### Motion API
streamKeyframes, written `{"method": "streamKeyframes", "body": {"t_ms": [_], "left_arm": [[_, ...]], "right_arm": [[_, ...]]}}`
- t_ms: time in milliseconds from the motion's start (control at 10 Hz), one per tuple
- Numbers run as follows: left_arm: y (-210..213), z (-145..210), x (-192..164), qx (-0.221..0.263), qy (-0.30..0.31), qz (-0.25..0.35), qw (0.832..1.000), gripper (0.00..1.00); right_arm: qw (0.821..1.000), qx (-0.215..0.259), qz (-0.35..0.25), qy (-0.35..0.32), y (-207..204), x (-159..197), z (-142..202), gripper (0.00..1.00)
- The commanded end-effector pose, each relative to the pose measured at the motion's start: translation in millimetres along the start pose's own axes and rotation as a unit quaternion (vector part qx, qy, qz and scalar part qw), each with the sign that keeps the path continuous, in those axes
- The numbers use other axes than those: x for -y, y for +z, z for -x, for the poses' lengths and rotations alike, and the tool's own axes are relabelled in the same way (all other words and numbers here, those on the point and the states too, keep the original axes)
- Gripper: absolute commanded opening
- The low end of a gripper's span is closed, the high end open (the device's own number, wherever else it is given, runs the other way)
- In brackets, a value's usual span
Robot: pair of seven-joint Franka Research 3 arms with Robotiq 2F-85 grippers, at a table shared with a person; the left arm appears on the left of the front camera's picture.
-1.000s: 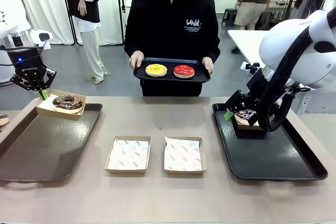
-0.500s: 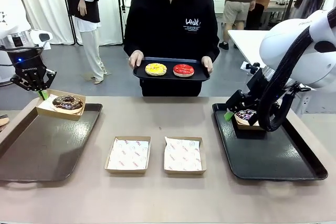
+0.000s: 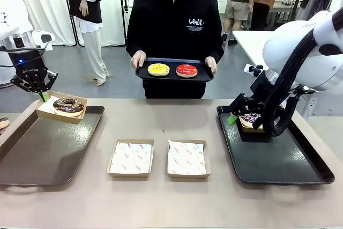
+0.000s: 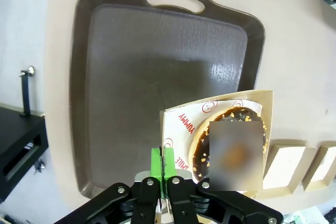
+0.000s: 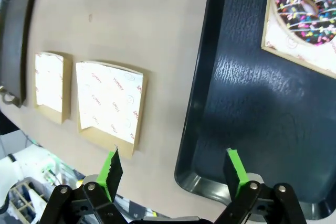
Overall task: Individually package the donuts and arrange them on the tray.
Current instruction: Place the picked Paper togo box on the Handle tray while simultaneously picking up another Paper togo box from the table with the other hand.
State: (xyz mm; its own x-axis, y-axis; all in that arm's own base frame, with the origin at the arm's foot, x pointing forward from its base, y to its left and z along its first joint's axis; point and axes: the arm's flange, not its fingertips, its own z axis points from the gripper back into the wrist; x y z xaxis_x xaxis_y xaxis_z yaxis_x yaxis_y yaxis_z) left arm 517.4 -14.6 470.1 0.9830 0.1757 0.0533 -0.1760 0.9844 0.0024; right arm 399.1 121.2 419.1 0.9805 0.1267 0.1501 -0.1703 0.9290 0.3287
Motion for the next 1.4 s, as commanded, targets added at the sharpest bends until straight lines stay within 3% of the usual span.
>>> {"method": "streamKeyframes", "body": {"t_ms": [0,300,500,1300], "left_arm": [[0.7,-16.9,2.4,0.032,-0.031,-0.040,0.998,0.01],[-13.8,-42.2,-8.7,0.056,-0.060,-0.054,0.995,0.01],[-30.6,-52.9,-17.3,0.048,-0.077,-0.037,0.995,0.01],[-54.3,-49.6,-3.6,0.012,-0.088,-0.017,0.996,0.01]], "right_arm": [[0.998,-0.012,0.052,-0.011,-17.5,-32.9,7.9,1.00],[0.995,-0.033,0.092,-0.010,-46.5,-75.9,18.6,1.00],[0.992,-0.046,0.118,-0.019,-72.6,-94.6,15.5,1.00],[0.984,-0.038,0.161,-0.066,-113.6,-107.6,0.9,1.00]]}}
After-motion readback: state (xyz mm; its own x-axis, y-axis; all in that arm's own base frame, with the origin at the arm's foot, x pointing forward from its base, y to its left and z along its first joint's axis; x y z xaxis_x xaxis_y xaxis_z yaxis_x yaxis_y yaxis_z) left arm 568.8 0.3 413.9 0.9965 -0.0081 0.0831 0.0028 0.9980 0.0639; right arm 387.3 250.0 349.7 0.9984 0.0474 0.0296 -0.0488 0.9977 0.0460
